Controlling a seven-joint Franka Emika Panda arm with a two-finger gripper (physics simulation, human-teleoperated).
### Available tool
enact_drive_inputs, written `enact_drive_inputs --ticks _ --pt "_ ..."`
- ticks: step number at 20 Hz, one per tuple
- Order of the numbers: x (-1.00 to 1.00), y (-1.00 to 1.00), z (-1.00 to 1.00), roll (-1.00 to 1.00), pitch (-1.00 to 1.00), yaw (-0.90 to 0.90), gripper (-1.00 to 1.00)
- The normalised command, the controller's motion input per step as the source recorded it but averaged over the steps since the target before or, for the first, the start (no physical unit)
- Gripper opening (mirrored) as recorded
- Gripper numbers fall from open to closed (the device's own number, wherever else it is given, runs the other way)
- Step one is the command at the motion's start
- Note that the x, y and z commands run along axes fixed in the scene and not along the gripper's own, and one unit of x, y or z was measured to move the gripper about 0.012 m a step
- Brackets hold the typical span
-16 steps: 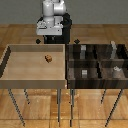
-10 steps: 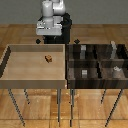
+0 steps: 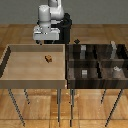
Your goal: Place the loaf of bread into the appropriate compartment.
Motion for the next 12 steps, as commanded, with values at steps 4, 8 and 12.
enact_drive_inputs --ticks 4,8,12 --pt "-0.25 0.0 0.0 0.0 0.0 0.0 1.0" --pt "0.0 0.0 -0.25 0.0 0.0 0.0 1.0" --pt "0.0 0.0 -0.5 0.0 0.0 0.0 1.0"
